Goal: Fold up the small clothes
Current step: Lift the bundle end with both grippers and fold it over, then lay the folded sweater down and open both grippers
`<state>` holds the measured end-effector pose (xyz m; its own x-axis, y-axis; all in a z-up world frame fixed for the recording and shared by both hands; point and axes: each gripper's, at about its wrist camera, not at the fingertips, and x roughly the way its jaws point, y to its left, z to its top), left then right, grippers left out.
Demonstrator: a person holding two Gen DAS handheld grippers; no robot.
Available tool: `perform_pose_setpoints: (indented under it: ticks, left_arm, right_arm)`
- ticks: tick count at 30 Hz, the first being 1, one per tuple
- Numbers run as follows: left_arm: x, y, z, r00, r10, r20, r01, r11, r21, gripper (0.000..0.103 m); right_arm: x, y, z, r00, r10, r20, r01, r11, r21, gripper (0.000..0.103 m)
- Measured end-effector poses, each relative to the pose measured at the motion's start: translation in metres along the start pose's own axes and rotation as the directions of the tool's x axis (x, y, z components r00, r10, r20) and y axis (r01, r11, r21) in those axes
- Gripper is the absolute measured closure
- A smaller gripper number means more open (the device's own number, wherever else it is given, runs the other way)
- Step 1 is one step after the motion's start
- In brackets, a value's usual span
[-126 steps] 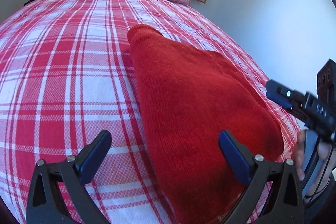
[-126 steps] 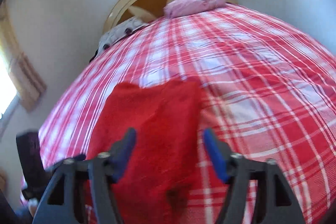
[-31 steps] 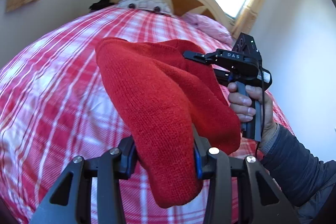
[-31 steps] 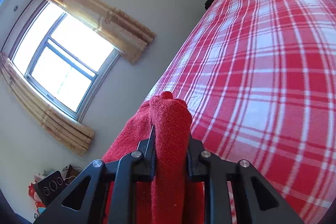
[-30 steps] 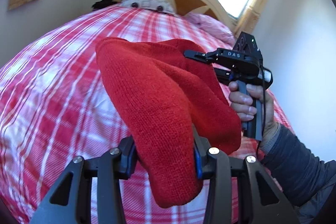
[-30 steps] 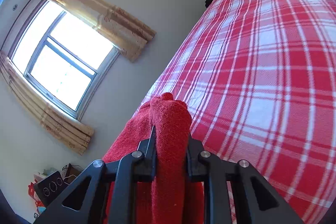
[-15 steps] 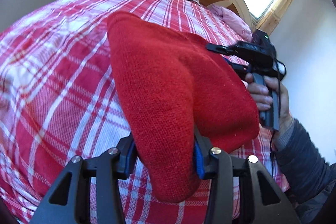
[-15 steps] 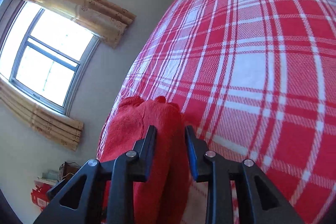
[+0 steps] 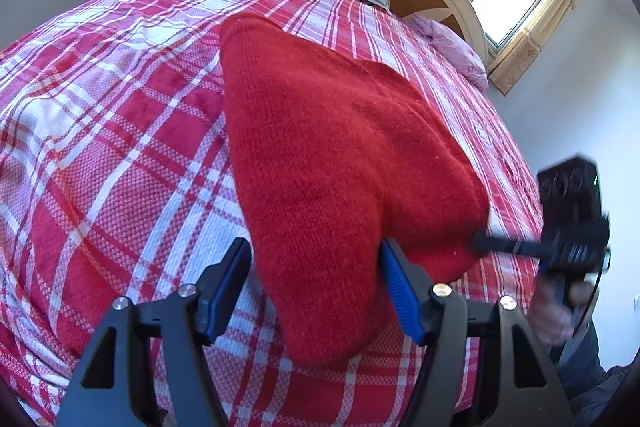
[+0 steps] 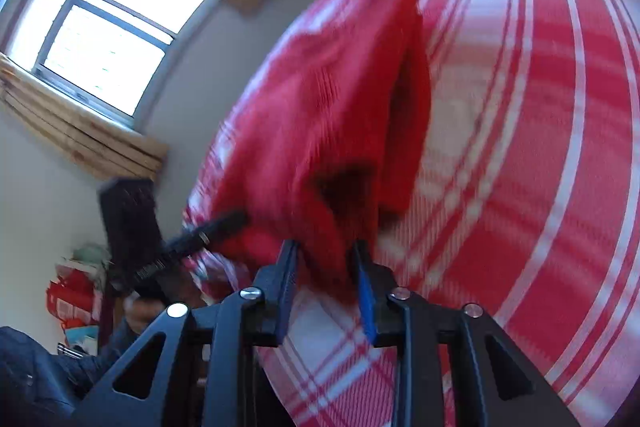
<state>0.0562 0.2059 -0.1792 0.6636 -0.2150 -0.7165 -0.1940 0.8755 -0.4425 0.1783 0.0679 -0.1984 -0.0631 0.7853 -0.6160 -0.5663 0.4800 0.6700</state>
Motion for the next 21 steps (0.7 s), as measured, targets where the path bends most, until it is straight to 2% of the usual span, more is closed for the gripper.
perform_pose_setpoints:
  ticks: [1, 2, 4, 6, 10, 12, 14, 17, 18, 21]
  left_arm:
    - [-0.004, -0.001, -0.002, 1.0, 0.001, 0.004, -0.001, 1.0, 0.012, 0.034]
    - [-0.006, -0.003, -0.003, 1.0, 0.0, 0.007, 0.0, 1.0, 0.021, 0.034]
    - [-0.009, -0.006, -0.008, 1.0, 0.012, -0.001, -0.012, 0.998, 0.055, 0.034]
    - [-0.007, -0.008, -0.014, 0.999, 0.051, -0.013, -0.05, 0.995, 0.091, 0.034]
    - [-0.004, -0.004, -0.016, 0.999, 0.051, -0.014, -0.05, 0.995, 0.083, 0.031]
    - [-0.004, -0.007, -0.016, 0.998, 0.068, -0.005, -0.067, 0.993, 0.099, 0.027]
    - [-0.004, -0.008, -0.017, 0.994, 0.109, 0.007, -0.109, 0.988, 0.113, 0.018]
    - [-0.005, -0.008, -0.018, 0.993, 0.115, 0.009, -0.116, 0.988, 0.107, 0.017]
    - [-0.005, -0.009, -0.019, 0.993, 0.121, 0.011, -0.122, 0.987, 0.105, 0.016]
    - [-0.004, -0.012, -0.022, 0.984, 0.175, 0.029, -0.177, 0.977, 0.117, 0.007]
  right_arm:
    - [-0.003, 0.003, -0.003, 1.0, -0.011, 0.009, 0.012, 1.0, -0.012, 0.089]
    - [-0.006, 0.005, -0.004, 1.0, -0.009, 0.016, 0.009, 1.0, -0.008, 0.096]
    - [-0.014, 0.006, -0.005, 1.0, -0.003, 0.027, 0.003, 1.0, 0.003, 0.096]
    - [-0.007, -0.002, -0.004, 0.999, -0.046, 0.008, 0.046, 0.999, 0.018, 0.096]
    - [0.0, -0.018, -0.004, 0.999, -0.033, 0.015, 0.032, 0.997, 0.072, 0.096]
    - [0.0, -0.013, -0.005, 0.997, -0.066, 0.026, 0.065, 0.996, 0.057, 0.096]
    - [0.0, -0.01, -0.009, 0.995, -0.096, 0.035, 0.094, 0.995, 0.045, 0.096]
    - [-0.001, -0.01, -0.013, 0.992, -0.117, 0.052, 0.113, 0.991, 0.072, 0.096]
    - [-0.001, -0.007, -0.014, 0.989, -0.137, 0.061, 0.132, 0.988, 0.077, 0.091]
    - [0.0, 0.002, -0.015, 0.978, -0.188, 0.089, 0.18, 0.979, 0.092, 0.087]
